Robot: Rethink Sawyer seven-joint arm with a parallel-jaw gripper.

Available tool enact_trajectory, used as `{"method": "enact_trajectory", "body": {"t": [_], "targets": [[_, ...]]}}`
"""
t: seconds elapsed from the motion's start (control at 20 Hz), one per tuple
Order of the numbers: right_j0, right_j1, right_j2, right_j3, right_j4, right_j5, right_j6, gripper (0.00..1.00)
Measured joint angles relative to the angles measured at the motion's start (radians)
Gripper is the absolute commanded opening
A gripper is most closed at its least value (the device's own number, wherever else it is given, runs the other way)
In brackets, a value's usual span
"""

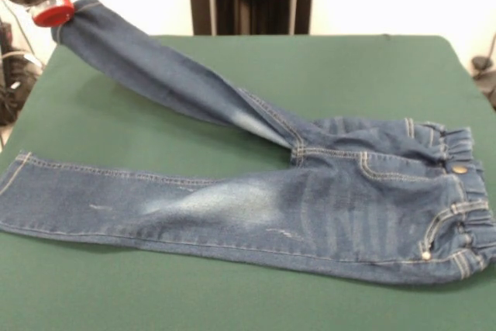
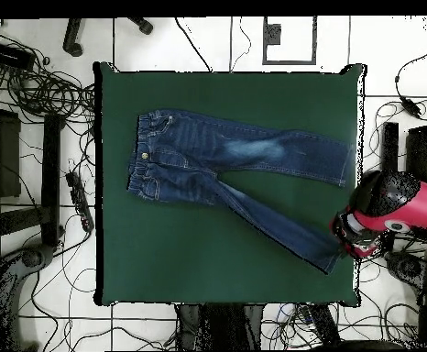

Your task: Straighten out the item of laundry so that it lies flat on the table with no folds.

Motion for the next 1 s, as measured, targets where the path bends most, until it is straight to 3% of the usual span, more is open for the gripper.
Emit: {"method": "enact_trajectory", "body": {"t": [0.3,1.0], "targets": [[-0.004,0.028,-0.003,-0.010,0.001,0.071,0.000,0.00],[-0.040,0.041,-0.017,-0.007,0.024,0.079,0.000,0.00]]}}
